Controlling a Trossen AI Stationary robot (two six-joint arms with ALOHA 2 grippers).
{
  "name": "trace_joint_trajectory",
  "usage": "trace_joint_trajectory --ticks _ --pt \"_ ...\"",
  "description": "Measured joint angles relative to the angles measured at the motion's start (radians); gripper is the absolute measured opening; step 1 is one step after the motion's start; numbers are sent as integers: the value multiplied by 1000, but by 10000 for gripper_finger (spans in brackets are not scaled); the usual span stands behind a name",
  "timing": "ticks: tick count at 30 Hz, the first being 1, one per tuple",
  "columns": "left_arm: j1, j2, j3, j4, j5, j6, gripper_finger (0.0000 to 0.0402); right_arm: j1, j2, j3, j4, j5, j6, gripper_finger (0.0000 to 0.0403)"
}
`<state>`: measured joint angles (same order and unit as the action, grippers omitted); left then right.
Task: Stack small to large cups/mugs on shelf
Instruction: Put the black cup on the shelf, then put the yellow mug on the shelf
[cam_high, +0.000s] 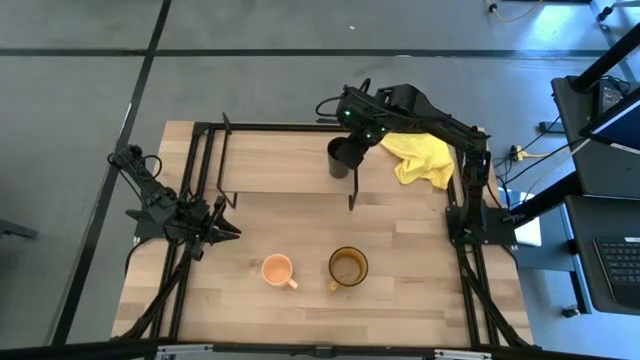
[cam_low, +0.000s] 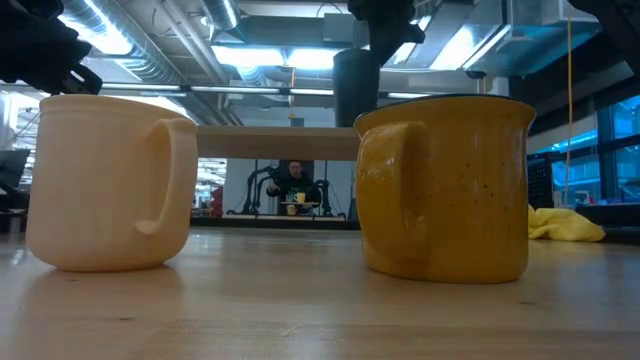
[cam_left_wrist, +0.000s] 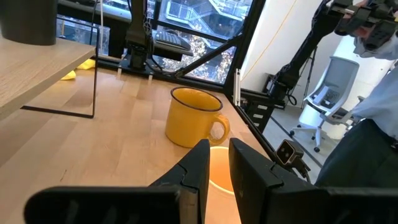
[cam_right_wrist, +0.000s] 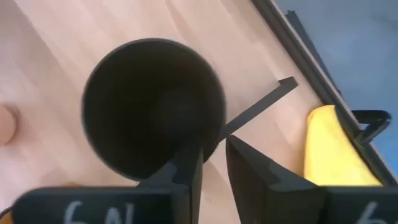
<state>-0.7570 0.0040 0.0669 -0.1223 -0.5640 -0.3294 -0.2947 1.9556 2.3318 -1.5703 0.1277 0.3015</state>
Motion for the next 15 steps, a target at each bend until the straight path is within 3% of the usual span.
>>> trace_joint_trajectory --ticks 10,15 --pt "0 0 0 0 0 0 55 -3 -1 7 60 32 -96 72" --pt "0 0 0 0 0 0 55 -3 -3 15 113 -77 -106 71"
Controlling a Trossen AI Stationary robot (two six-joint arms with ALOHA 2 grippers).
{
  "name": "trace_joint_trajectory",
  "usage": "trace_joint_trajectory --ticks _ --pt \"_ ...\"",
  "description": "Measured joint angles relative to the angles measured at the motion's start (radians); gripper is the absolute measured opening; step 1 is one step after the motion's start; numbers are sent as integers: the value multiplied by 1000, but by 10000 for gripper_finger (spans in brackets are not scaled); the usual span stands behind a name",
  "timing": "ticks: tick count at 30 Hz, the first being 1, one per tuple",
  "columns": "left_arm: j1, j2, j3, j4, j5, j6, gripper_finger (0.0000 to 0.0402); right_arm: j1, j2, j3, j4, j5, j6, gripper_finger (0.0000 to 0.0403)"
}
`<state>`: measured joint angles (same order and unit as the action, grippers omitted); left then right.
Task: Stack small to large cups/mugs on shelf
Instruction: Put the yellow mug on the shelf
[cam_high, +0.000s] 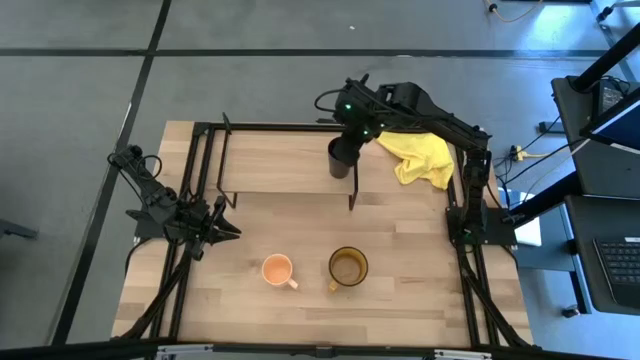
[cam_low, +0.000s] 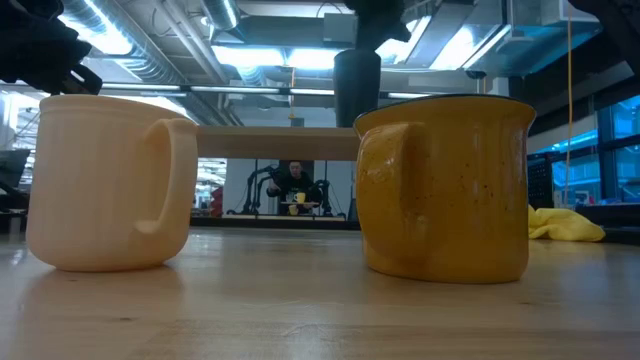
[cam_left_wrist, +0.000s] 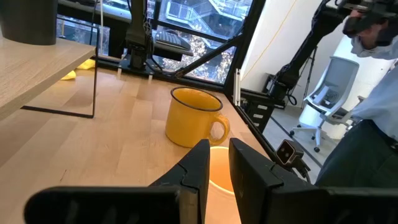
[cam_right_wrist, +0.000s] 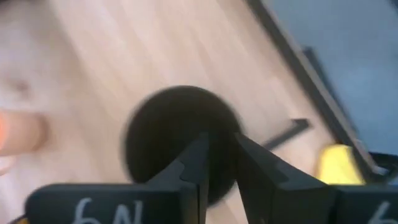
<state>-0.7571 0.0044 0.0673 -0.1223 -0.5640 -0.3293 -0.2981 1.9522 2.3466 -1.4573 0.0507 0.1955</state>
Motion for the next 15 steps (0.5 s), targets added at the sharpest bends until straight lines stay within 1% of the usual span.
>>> trace_joint_trajectory --ticks 4,7,12,15 --pt "0 0 0 0 0 0 55 0 0 0 66 -97 -29 71" --pt "0 0 0 0 0 0 55 2 -1 0 127 -131 -45 71" --pt "0 0 0 0 0 0 55 2 -18 0 231 -138 -79 71" --pt "0 0 0 0 0 0 55 2 -38 0 318 -192 -101 71"
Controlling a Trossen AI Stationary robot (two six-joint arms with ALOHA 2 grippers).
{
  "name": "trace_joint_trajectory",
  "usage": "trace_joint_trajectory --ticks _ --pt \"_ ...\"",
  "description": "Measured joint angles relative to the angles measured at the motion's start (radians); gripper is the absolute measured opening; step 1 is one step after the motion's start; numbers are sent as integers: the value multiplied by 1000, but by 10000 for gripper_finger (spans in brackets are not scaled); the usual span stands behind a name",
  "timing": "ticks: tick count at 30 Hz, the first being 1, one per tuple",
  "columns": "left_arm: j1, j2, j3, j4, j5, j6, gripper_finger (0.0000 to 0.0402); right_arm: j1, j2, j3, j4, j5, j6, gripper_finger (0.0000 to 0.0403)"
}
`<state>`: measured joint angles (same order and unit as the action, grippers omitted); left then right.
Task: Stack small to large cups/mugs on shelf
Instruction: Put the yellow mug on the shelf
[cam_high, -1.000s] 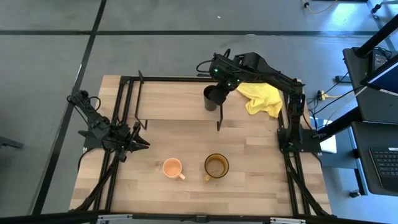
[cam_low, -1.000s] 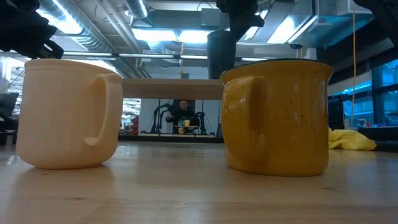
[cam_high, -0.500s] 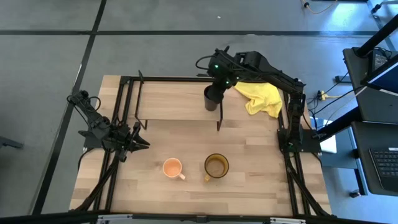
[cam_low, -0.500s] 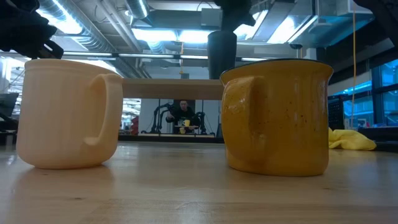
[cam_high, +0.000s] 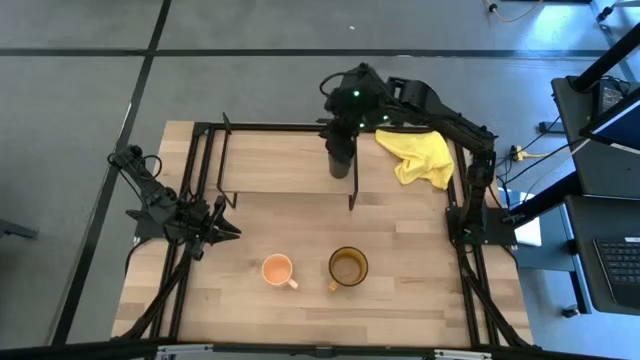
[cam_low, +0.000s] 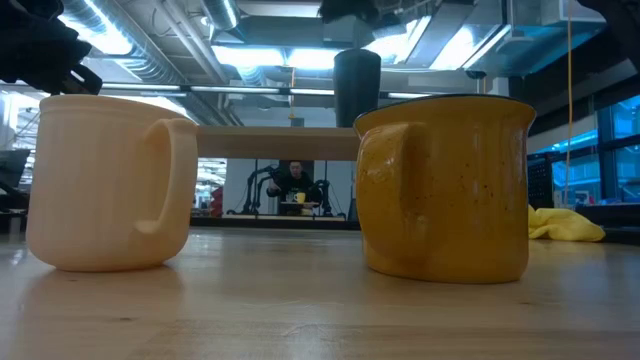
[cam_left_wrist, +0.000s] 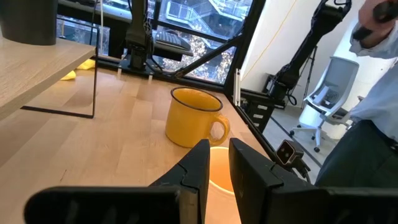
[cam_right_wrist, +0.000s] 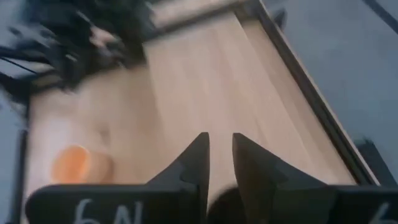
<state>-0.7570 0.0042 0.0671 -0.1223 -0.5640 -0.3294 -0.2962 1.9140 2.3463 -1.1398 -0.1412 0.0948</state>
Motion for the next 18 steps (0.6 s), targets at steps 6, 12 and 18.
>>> trace_joint_trajectory --ticks 6,12,18 --pt "0 0 0 1 0 0 55 0 -44 10 107 -78 6 71" --pt "0 0 0 0 0 0 55 2 -109 8 13 -31 3 71" --pt "0 0 0 0 0 0 55 42 -171 9 -144 -7 15 71"
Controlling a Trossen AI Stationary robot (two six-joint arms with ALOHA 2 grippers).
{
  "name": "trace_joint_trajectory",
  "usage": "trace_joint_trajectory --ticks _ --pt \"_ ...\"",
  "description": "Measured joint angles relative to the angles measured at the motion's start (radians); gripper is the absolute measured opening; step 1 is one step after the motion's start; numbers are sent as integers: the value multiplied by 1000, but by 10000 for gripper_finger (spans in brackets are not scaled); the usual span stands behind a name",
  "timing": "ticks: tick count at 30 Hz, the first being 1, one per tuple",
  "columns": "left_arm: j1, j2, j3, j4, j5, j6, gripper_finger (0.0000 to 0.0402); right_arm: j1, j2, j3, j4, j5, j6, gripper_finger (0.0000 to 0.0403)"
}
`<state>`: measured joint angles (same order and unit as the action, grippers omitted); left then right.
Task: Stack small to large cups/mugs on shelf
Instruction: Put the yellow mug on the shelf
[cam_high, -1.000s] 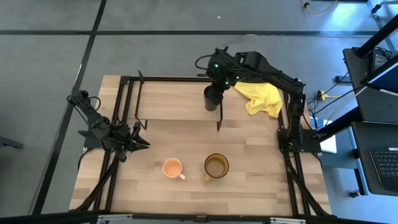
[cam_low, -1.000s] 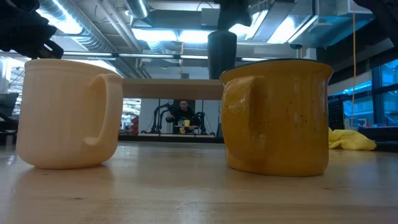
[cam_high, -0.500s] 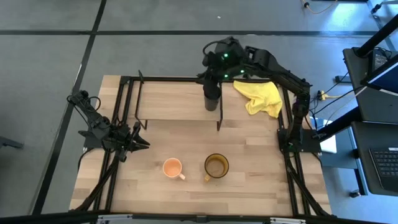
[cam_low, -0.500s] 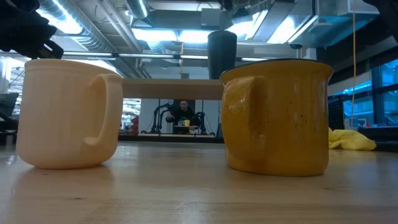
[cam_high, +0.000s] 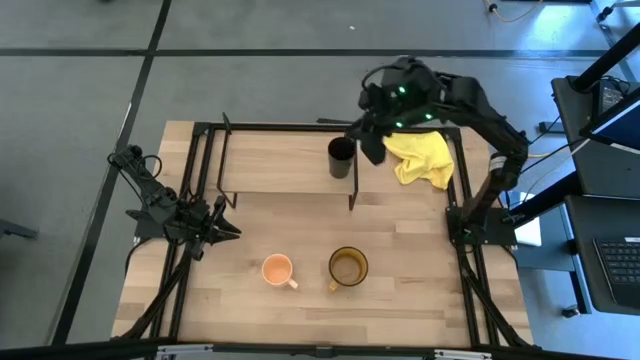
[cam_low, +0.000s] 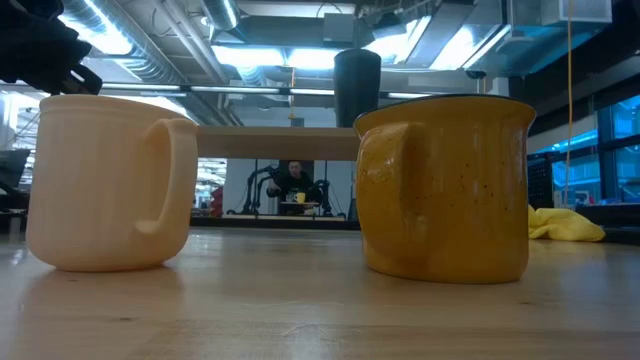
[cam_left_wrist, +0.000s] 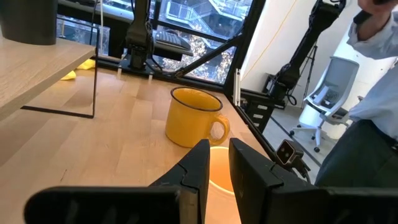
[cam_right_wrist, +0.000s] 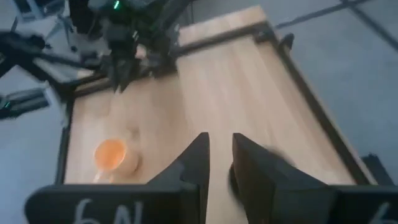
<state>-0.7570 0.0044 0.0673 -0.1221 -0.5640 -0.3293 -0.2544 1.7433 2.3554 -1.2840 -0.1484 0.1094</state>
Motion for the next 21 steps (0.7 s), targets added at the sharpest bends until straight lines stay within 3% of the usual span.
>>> trace_joint_trajectory --ticks 6,10,16,21 --pt "0 0 0 0 0 0 55 151 -26 -2 -263 125 76 71" --pt "0 0 0 0 0 0 55 291 -51 -20 -282 239 133 71" --pt "0 0 0 0 0 0 55 438 -61 -20 -287 235 237 71" --pt "0 0 0 0 0 0 55 533 -54 -20 -286 164 302 71"
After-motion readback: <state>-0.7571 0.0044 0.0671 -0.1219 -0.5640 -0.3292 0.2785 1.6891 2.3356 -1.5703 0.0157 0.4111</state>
